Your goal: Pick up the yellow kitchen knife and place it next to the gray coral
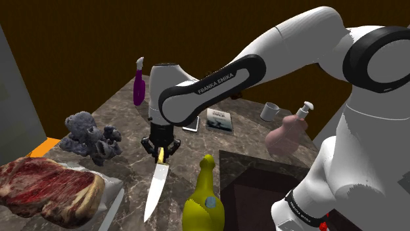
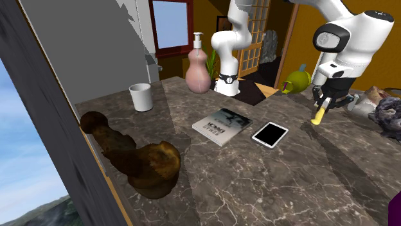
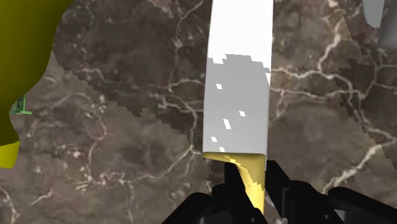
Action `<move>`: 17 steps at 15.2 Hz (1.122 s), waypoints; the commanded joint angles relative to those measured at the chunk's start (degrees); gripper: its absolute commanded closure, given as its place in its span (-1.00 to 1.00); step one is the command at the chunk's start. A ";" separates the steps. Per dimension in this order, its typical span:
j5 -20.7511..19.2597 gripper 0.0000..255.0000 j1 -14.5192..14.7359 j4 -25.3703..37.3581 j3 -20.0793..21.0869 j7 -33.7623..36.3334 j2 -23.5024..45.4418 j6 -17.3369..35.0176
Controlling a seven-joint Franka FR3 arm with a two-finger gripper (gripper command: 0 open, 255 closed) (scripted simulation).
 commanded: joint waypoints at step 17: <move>0.34 -1.00 -0.69 3.25 -0.09 -0.28 -3.48 -6.74</move>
